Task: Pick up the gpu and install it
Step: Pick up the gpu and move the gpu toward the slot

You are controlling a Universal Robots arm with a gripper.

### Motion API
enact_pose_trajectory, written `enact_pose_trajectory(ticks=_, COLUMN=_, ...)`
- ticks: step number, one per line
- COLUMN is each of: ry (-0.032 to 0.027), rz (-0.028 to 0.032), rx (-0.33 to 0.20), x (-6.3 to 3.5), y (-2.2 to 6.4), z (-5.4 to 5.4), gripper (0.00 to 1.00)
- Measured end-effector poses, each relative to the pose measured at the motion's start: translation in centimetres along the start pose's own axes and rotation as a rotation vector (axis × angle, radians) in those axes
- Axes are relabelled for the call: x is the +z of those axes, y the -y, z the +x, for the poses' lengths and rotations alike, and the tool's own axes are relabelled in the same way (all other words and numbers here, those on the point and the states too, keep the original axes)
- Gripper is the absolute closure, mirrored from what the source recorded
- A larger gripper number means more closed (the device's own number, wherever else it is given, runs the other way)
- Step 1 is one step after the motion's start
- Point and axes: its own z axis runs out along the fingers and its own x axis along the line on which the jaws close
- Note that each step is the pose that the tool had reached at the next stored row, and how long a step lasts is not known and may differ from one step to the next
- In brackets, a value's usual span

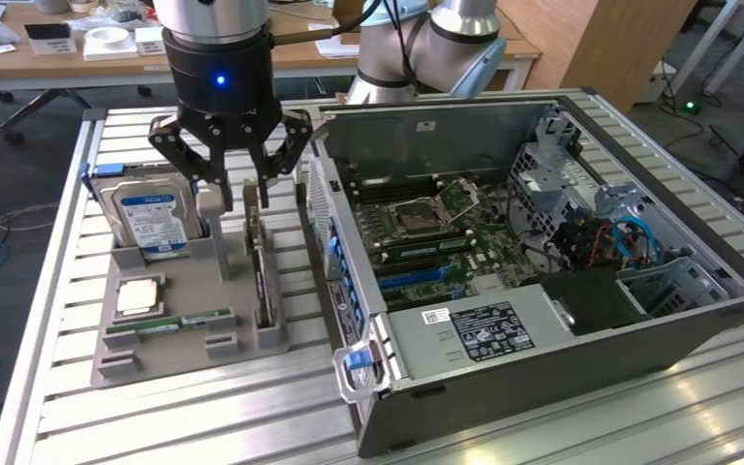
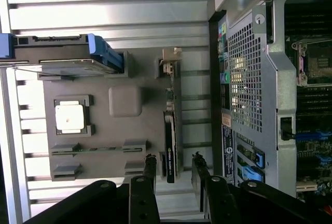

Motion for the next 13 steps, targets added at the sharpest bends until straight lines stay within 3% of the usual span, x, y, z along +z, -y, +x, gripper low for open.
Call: enact_pose_trajectory(ticks=13, ry=-0.0001, rz=0.0001, rx=0.000, x=0.58, y=0.01, z=0.01, gripper=0.58)
